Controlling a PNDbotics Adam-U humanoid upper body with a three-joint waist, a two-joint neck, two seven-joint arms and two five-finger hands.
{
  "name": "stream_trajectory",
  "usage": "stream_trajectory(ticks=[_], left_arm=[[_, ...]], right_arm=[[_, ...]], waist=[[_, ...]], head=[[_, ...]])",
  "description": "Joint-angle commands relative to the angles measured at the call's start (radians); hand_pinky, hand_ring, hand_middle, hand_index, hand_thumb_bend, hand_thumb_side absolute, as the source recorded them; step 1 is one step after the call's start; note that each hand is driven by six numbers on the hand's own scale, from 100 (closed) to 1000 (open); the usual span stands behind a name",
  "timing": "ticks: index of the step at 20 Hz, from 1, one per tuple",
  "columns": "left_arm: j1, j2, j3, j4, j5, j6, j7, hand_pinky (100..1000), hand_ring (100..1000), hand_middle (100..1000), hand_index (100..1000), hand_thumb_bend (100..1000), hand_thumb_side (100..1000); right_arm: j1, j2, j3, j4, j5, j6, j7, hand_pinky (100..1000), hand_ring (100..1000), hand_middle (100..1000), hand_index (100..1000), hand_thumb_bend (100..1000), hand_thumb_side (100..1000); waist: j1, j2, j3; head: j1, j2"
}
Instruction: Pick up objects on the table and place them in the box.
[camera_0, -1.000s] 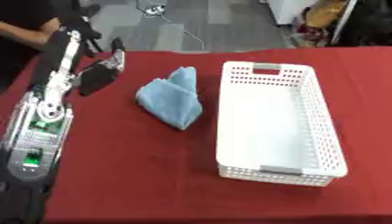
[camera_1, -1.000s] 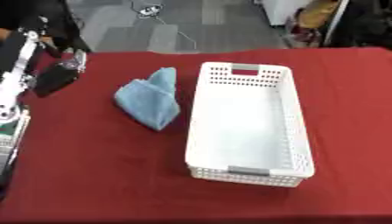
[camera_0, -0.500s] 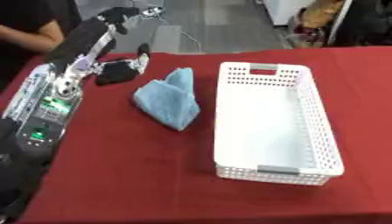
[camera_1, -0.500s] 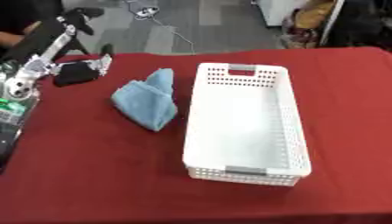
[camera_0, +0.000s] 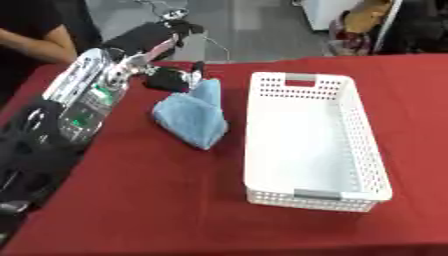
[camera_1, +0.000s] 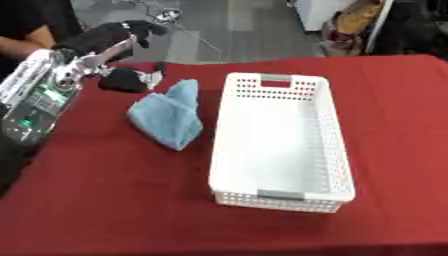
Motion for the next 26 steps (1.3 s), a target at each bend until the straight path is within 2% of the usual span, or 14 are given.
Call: stream_trajectory(ticks=[1,8,11,13,14,15,19,26], left_arm=[[-0.050,-0.015,-0.010,0.079,-0.048,-0.021,-0.012,661,756,912,1000,408,543],[-0.129,-0.085,-0.019,0.312,-0.171,-0.051,-0.027,677,751,903,1000,454,596],[-0.153,-0.113,-0.021,0.392,-0.218,-0.068,-0.029,683,750,892,1000,511,613],[-0.166,-0.128,-0.024,0.433,-0.248,-0.085,-0.035,682,745,867,994,558,590],[-0.173,-0.133,-0.029,0.454,-0.266,-0.095,-0.047,691,747,832,999,629,561],[-0.179,-0.139,-0.032,0.472,-0.285,-0.106,-0.063,702,754,827,1000,673,566],[-0.201,-0.152,-0.043,0.516,-0.361,-0.148,-0.141,725,760,822,1000,748,588],[-0.219,-0.163,-0.053,0.551,-0.399,-0.210,-0.185,728,762,811,1000,789,678]], right_arm=[[-0.005,-0.023,0.001,-0.015,-0.008,0.000,0.004,842,874,842,950,100,1000],[-0.005,-0.022,0.002,-0.015,-0.011,-0.001,0.006,842,874,842,951,100,1000],[-0.006,-0.021,0.003,-0.015,-0.012,-0.001,0.008,842,874,842,951,100,1000],[-0.007,-0.021,0.003,-0.015,-0.013,-0.001,0.009,842,873,842,951,100,1000],[-0.007,-0.021,0.004,-0.015,-0.013,-0.001,0.009,842,873,842,951,100,1000],[-0.008,-0.021,0.004,-0.015,-0.014,-0.001,0.010,842,873,842,951,100,1000],[-0.010,-0.021,0.004,-0.015,-0.016,-0.001,0.011,842,873,842,951,100,1000],[-0.013,-0.022,0.005,-0.015,-0.018,-0.002,0.013,842,873,842,951,100,1000]], waist=[[-0.001,-0.010,0.001],[-0.005,-0.010,0.002],[-0.005,-0.009,0.001],[-0.006,-0.009,0.001],[-0.005,-0.009,0.001],[-0.005,-0.009,0.001],[-0.005,-0.008,0.000],[-0.003,-0.006,-0.002]], head=[[0.006,-0.002],[0.012,-0.002],[0.015,-0.002],[0.016,-0.002],[0.017,-0.002],[0.018,-0.002],[0.019,-0.002],[0.017,-0.002]])
